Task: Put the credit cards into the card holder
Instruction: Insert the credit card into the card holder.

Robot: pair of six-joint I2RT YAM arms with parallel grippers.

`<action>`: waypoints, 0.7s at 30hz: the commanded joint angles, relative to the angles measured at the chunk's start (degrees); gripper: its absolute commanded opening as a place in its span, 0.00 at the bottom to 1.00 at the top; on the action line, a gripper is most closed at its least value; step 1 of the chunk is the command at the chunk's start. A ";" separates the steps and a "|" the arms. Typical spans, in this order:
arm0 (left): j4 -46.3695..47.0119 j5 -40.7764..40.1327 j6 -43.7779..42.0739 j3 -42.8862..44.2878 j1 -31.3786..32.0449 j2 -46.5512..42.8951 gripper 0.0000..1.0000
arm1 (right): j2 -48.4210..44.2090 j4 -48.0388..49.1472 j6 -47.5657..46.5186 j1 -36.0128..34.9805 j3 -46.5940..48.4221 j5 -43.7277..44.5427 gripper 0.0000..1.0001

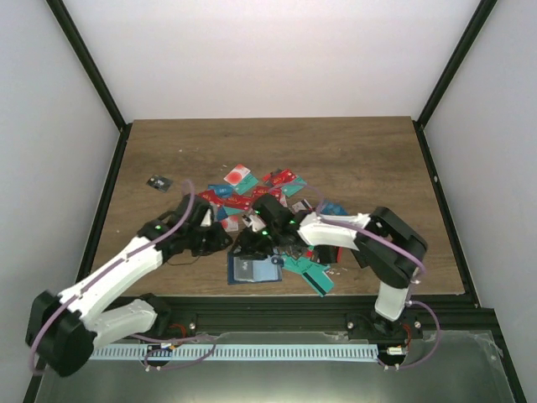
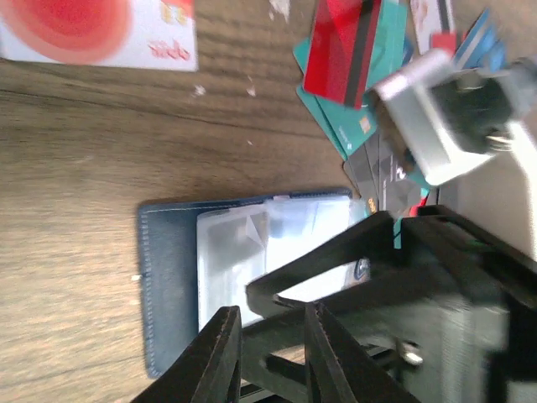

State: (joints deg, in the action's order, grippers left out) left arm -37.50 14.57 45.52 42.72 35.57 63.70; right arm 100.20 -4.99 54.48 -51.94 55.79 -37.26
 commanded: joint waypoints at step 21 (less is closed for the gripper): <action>0.19 7.58 3.31 -4.96 -2.03 -14.62 0.18 | -17.87 -24.56 -8.35 5.70 -0.12 9.31 0.51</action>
State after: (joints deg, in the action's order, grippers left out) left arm -37.67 22.02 46.94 35.31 31.70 47.75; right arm 91.66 -26.26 46.92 -49.95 63.00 -33.23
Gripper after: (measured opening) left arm 0.178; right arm 0.501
